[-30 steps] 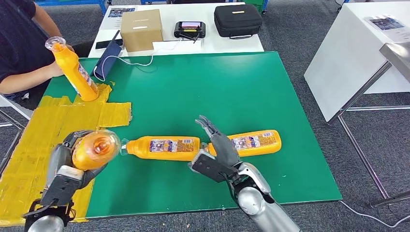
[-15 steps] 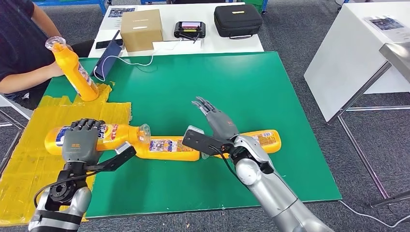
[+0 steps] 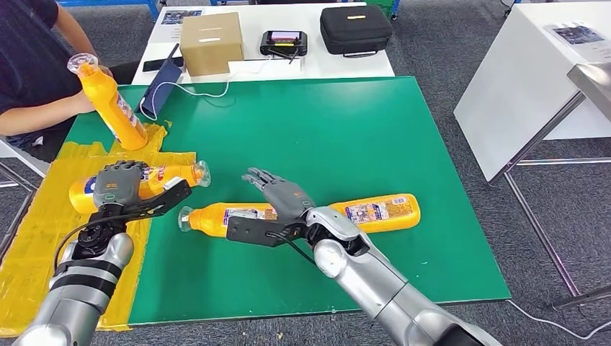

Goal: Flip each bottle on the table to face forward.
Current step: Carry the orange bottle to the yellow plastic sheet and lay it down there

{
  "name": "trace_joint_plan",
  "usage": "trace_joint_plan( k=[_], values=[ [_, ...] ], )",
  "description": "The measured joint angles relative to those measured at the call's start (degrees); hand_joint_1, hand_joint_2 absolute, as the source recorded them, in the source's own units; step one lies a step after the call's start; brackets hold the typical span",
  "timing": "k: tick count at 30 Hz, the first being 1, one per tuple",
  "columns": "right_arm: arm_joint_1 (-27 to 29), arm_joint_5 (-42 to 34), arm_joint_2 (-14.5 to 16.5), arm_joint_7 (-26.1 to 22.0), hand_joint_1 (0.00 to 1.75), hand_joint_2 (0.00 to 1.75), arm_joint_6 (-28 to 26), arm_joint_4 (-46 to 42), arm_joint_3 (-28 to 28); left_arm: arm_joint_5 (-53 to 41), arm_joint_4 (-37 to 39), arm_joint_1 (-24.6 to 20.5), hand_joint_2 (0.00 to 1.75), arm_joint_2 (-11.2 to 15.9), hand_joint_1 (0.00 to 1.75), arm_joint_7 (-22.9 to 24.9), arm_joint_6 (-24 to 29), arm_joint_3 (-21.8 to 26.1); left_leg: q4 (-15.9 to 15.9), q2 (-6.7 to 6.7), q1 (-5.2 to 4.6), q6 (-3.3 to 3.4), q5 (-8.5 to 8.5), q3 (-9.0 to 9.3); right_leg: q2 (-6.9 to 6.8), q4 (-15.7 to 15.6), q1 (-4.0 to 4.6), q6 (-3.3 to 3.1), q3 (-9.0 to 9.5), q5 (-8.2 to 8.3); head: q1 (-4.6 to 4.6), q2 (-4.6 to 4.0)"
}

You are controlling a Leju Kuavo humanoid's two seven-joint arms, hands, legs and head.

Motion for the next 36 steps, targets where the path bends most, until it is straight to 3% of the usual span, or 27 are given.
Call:
trace_joint_plan(
  k=[6, 10, 11, 12, 14, 15, 16, 21, 36],
  values=[
    [-1.01, -0.18, 1.46, -0.2, 0.0, 1.75, 1.49, 4.55, 2.99, 6.99, 5.29, -3.12, 1.75, 0.08, 1.75, -3.13, -1.86, 0.13, 0.0, 0.0, 0.01, 0.0, 0.0, 0.0, 0.0, 0.0, 0.02, 0.0, -0.01, 0.0, -0.01, 0.0],
    [-1.6, 0.47, 2.1, 0.22, 0.0, 1.75, 0.95, 7.82, 4.61, 13.28, 8.67, -5.17, 1.75, 0.57, 1.75, -7.98, -7.57, 0.38, 0.0, 0.01, 0.02, -0.01, 0.01, 0.01, 0.0, 0.01, 0.03, 0.0, -0.01, 0.0, -0.01, 0.0],
    [-1.79, 1.09, 2.16, 0.63, 0.0, 1.75, 0.5, 8.66, 4.88, 15.13, 9.35, -5.46, 1.75, 0.72, 1.46, -9.37, -9.4, 0.37, 0.0, 0.01, 0.02, -0.01, 0.01, 0.01, 0.01, 0.01, 0.03, 0.0, -0.01, 0.0, -0.01, 0.0],
    [-2.0, 1.79, 2.19, 1.08, 0.0, 1.75, -0.01, 9.51, 5.1, 17.02, 9.97, -5.64, 1.75, 0.9, 1.02, -10.72, -11.2, 0.33, 0.0, 0.02, 0.02, -0.01, 0.01, 0.01, 0.01, 0.01, 0.03, 0.0, -0.01, 0.0, -0.01, 0.0],
    [-2.39, 2.88, 2.22, 1.58, 0.0, 1.75, -0.74, 10.88, 5.28, 20.11, 10.77, -5.82, 0.87, 1.3, 0.15, -12.7, -14.12, 0.13, 0.0, 0.02, 0.01, -0.01, 0.01, 0.01, 0.01, 0.01, 0.02, 0.0, -0.01, 0.0, 0.0, 0.0],
    [-2.56, 3.32, 2.22, 1.66, 0.0, 1.75, -0.92, 11.4, 5.36, 21.43, 11.05, -5.88, 0.44, 1.6, 0.0, -13.51, -15.53, -0.09, 0.0, 0.02, 0.01, -0.01, 0.0, 0.01, 0.01, 0.01, 0.01, 0.0, -0.01, 0.0, 0.0, 0.0],
    [-2.71, 3.89, 2.23, 1.77, 0.0, 1.75, -1.07, 11.82, 5.47, 22.81, 11.25, -5.93, 0.0, 2.06, 0.0, -14.44, -17.2, -0.45, 0.0, 0.02, 0.01, -0.01, 0.0, 0.0, 0.01, 0.01, 0.01, 0.0, -0.01, 0.0, 0.01, 0.0],
    [-3.42, 8.12, 2.34, 3.78, 0.0, 1.75, -2.85, 13.33, 6.42, 30.16, 11.55, -5.54, 0.0, 5.41, 0.0, -19.13, -25.58, -3.37, 0.0, 0.03, 0.01, -0.01, 0.0, 0.01, 0.02, 0.01, 0.02, 0.0, -0.03, 0.0, -0.01, 0.0],
    [-4.6, 14.52, 4.47, 6.66, 0.0, 1.75, -5.61, 20.72, 6.56, 38.13, 8.75, -4.3, 0.0, 9.03, 0.0, -18.72, -27.05, -9.4, 0.0, 0.01, 0.01, -0.01, 0.01, 0.02, 0.01, 0.02, 0.01, -0.01, -0.01, 0.0, 0.0, 0.0]
  ],
)
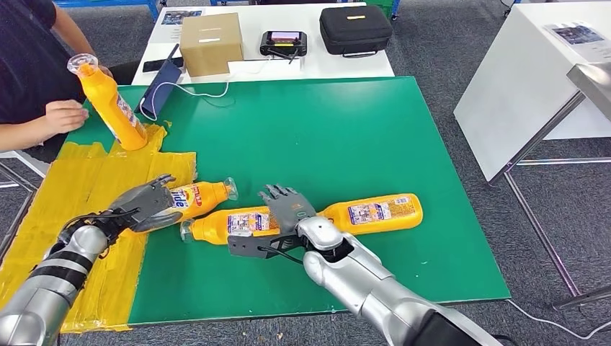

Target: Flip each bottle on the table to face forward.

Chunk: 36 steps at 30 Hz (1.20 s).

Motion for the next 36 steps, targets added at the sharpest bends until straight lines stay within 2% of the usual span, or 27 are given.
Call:
trace_joint_plan(
  k=[5, 9, 15, 24, 28, 31, 33, 36],
  values=[
    [-0.55, 1.32, 1.87, -0.13, 0.03, 1.75, 3.34, 6.56, 0.05, 3.25, -0.82, 0.04, 0.0, 0.04, 0.0, -0.27, 0.45, -1.22, 0.0, 0.01, 0.0, 0.0, 0.0, 0.02, 0.0, 0.0, 0.01, 0.0, -0.02, 0.0, 0.0, 0.0],
    [-1.89, 2.51, 2.96, -0.22, 1.75, 1.75, 4.9, 10.92, 0.66, 4.84, -1.07, -0.17, 0.0, -0.12, 0.0, -0.98, 0.72, -1.73, 0.0, 0.03, 0.0, 0.0, 0.0, 0.08, 0.01, -0.01, 0.0, 0.0, 0.01, 0.0, -0.01, 0.0],
    [-3.49, 2.58, 3.7, -2.03, 1.75, 1.75, 7.12, 15.58, 1.38, 9.71, -1.19, -1.06, 0.0, -1.26, 0.0, -2.96, 0.11, -2.19, 0.0, 0.04, 0.0, 0.0, -0.01, 0.34, 0.02, -0.04, -0.03, -0.01, 0.23, -0.01, 0.0, 0.0],
    [-3.89, 2.18, 4.05, -2.89, 1.75, 1.75, 6.16, 17.7, 1.4, 17.45, -3.55, -0.62, 0.0, -2.55, 0.0, -4.51, -1.36, -1.21, -0.01, 0.04, 0.01, 0.0, -0.02, 0.61, 0.03, -0.04, -0.03, -0.01, 0.53, -0.01, -0.01, 0.0],
    [-3.06, -1.99, 3.99, -5.73, 1.75, 1.75, -1.51, 17.7, -0.03, 30.67, -8.62, 2.96, 0.0, -2.68, 0.0, -4.8, -7.3, 1.74, -0.02, 0.15, 0.01, -0.01, -0.03, 0.64, 0.13, -0.04, -0.04, -0.01, 0.59, -0.01, 0.0, 0.0],
    [-0.15, -10.93, 3.42, -13.94, 1.75, 1.75, -11.53, 15.41, -4.47, 40.28, -16.65, 9.14, 0.0, -3.37, 0.0, -4.21, -8.09, 5.66, -0.02, 0.23, 0.0, -0.02, -0.06, 0.61, 0.2, -0.05, -0.05, -0.01, 0.51, -0.01, 0.01, 0.0],
    [3.63, -17.51, 2.7, -20.31, 1.75, 1.75, -16.47, 10.27, -8.82, 44.08, -23.34, 14.67, 0.0, -4.91, 0.0, -3.65, -6.98, 8.35, -0.01, 0.21, -0.01, -0.01, -0.08, 0.5, 0.19, -0.06, -0.05, -0.01, 0.38, -0.02, -0.01, 0.0],
    [8.62, -22.38, 1.71, -23.65, 1.75, 1.75, -18.32, 0.85, -14.24, 46.78, -31.87, 21.91, 1.31, -7.77, 0.0, -3.72, -5.17, 10.85, 0.0, 0.08, -0.01, 0.0, -0.08, 0.17, 0.09, -0.07, -0.05, -0.01, 0.11, -0.05, 0.02, 0.0]
  ],
)
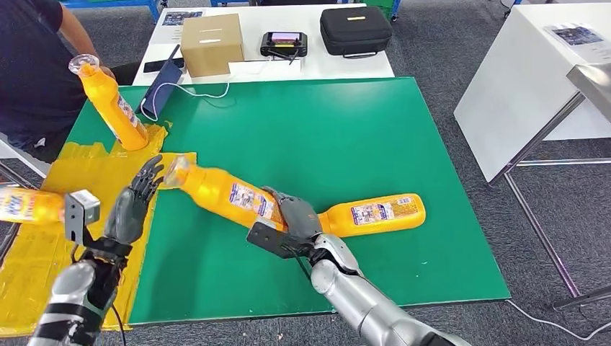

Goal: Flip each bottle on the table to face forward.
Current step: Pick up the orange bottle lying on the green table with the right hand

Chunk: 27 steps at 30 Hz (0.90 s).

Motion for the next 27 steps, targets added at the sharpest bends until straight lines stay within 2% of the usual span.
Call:
trace_joint_plan(
  k=[1, 6, 10, 20, 27],
  values=[
    [1.38, -1.09, -0.27, -0.43, 1.75, 1.75, -0.03, -2.85, -1.3, 0.54, -2.29, 1.9, 1.75, -0.99, 0.0, -0.35, 0.83, 0.49, 0.0, -0.03, -0.01, 0.0, 0.0, -0.08, -0.02, 0.0, 0.0, 0.0, -0.06, 0.0, -0.01, 0.0],
    [8.33, -6.96, -1.56, -2.2, 1.75, 1.75, -0.05, -18.29, -5.3, -2.26, -12.5, 10.53, 1.75, -6.61, 0.0, -3.13, 8.33, 1.08, 0.0, -0.04, -0.07, 0.04, -0.04, -0.2, -0.04, -0.02, -0.02, 0.01, -0.18, 0.01, -0.02, 0.0],
    [11.26, -8.14, -2.55, -1.96, 1.75, 1.75, 0.5, -26.6, -6.08, -2.31, -17.58, 14.69, 1.75, -9.67, 0.0, -4.18, 9.8, 0.52, 0.0, -0.03, -0.07, 0.05, -0.07, -0.24, -0.04, -0.03, -0.01, 0.01, -0.22, 0.0, -0.02, 0.0],
    [13.05, -8.91, -3.71, -1.92, 1.75, 1.75, 1.48, -32.04, -6.37, -1.09, -21.86, 17.47, 1.75, -12.56, 0.0, -4.81, 11.25, 0.11, -0.01, -0.04, -0.01, 0.03, -0.02, -0.2, -0.04, -0.01, 0.03, 0.01, -0.16, 0.02, -0.02, 0.0],
    [12.92, -5.11, -3.79, -0.93, 1.75, 1.75, 5.54, -32.26, -3.03, -0.67, -24.48, 18.94, 1.75, -13.27, 0.0, -5.18, 11.29, -3.51, -0.01, -0.05, -0.03, 0.04, -0.04, -0.24, -0.04, -0.02, 0.01, 0.01, -0.18, 0.01, -0.03, 0.0]
  ],
)
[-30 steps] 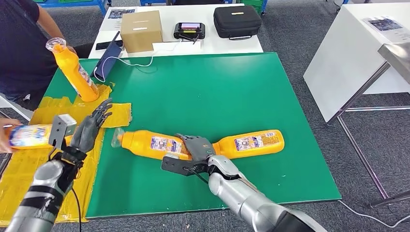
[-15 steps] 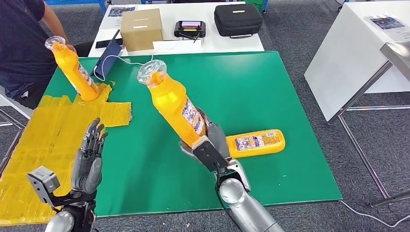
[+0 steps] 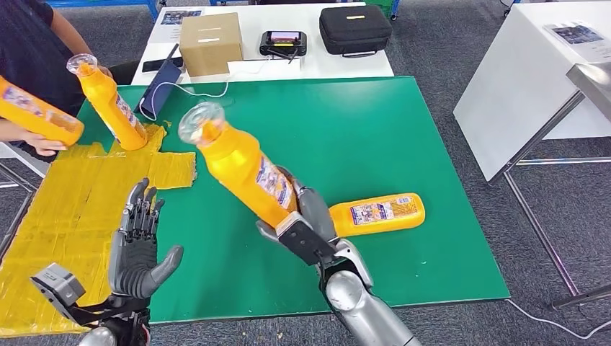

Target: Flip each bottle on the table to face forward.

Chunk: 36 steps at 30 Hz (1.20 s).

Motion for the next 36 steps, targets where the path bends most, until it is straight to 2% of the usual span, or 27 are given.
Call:
trace_joint_plan(
  k=[6, 12, 24, 36],
  values=[
    [-0.04, 8.61, 0.02, 1.37, 1.75, 1.75, 0.53, -0.53, 7.41, 3.69, -2.01, 0.42, 1.75, -0.09, 0.0, 2.47, 1.14, -1.79, -0.01, 0.01, 0.03, -0.01, 0.0, 0.01, 0.0, 0.0, 0.04, -0.01, -0.01, -0.01, 0.0, 0.0],
    [-0.9, 10.33, -0.02, 1.98, 1.75, 1.75, 1.5, 0.07, 12.76, 12.97, -2.85, 2.03, 1.75, 0.22, 0.0, 4.88, -4.45, -2.37, -0.02, 0.01, 0.02, -0.01, 0.0, 0.01, 0.0, 0.0, 0.01, -0.02, -0.01, -0.01, 0.01, 0.0],
    [-2.84, 12.63, -0.2, 2.26, 1.75, 1.75, 4.29, 2.74, 18.72, 17.58, -3.34, 3.85, 1.75, 1.32, 0.0, 5.59, -8.77, -4.28, -0.01, 0.0, 0.03, -0.01, 0.0, 0.0, 0.0, 0.0, 0.02, -0.02, -0.03, -0.01, -0.01, 0.0],
    [-3.78, 12.62, -0.2, 2.27, 1.75, 1.75, 4.38, 4.21, 19.99, 18.71, -3.35, 4.15, 1.75, 1.9, 0.0, 5.8, -9.31, -4.59, -0.01, 0.0, 0.02, -0.01, 0.0, 0.0, 0.0, 0.0, 0.01, -0.01, -0.02, -0.01, 0.0, 0.0]
  ],
)
